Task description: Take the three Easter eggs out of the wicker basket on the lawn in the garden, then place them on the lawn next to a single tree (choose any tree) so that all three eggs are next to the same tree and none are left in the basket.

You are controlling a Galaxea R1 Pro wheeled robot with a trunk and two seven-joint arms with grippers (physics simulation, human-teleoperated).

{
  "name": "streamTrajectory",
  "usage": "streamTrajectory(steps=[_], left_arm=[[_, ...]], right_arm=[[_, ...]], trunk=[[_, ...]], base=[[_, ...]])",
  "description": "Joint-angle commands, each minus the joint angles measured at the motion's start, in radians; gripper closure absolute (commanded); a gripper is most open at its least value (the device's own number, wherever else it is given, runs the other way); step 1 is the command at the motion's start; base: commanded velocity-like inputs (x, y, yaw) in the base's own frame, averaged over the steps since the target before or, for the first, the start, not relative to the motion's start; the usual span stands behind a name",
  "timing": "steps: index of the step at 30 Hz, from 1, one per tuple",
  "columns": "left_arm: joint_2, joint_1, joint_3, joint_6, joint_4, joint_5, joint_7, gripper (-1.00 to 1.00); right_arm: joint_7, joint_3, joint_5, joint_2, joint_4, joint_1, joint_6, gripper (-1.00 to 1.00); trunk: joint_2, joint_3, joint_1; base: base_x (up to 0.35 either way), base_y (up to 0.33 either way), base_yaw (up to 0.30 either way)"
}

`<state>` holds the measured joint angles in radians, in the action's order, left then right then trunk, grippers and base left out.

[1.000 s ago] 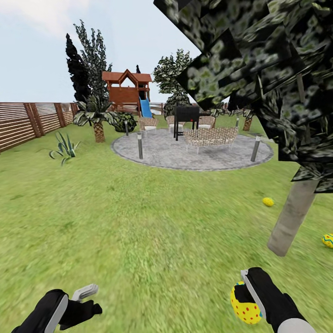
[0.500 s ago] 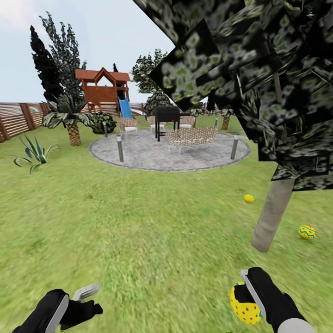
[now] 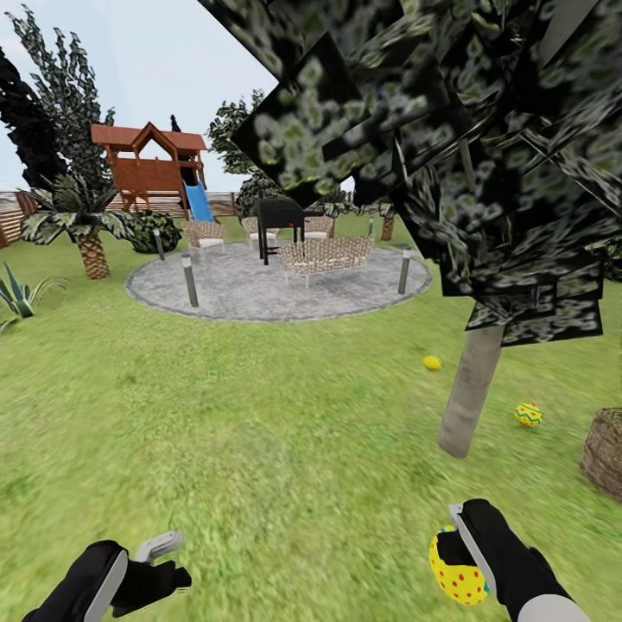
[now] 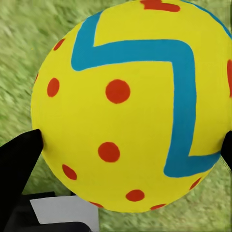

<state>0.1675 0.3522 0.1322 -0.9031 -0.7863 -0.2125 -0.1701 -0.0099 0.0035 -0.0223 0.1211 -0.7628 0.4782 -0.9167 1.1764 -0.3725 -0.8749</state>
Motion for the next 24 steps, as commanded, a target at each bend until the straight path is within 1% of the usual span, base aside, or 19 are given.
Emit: streamTrajectory(steps=[1, 12, 17, 24], left_arm=[[0.0, 0.001, 0.003, -0.005, -0.001, 0.002, -0.005, -1.0], [0.0, 0.001, 0.003, -0.004, -0.002, 0.001, -0.005, -1.0], [0.0, 0.001, 0.003, -0.004, -0.002, 0.001, -0.005, -1.0], [0.0, 0.001, -0.003, -0.004, -0.002, 0.002, -0.004, -1.0]], right_arm=[[-0.001, 0.001, -0.004, 0.0, -0.001, 0.001, -0.005, 1.0], [-0.002, 0.001, -0.005, -0.001, -0.001, 0.0, -0.001, 1.0], [-0.002, 0.001, -0.005, -0.002, -0.001, 0.001, -0.001, 1.0], [-0.002, 0.001, -0.004, -0.003, -0.001, 0.001, -0.001, 1.0]], trunk=[[0.001, -0.001, -0.001], [0.001, -0.001, -0.001], [0.001, -0.001, -0.001], [0.05, -0.023, -0.027]], base=[[0.326, 0.0, -0.008], [0.334, 0.0, -0.001], [0.058, 0.0, 0.0], [0.001, 0.0, 0.0]])
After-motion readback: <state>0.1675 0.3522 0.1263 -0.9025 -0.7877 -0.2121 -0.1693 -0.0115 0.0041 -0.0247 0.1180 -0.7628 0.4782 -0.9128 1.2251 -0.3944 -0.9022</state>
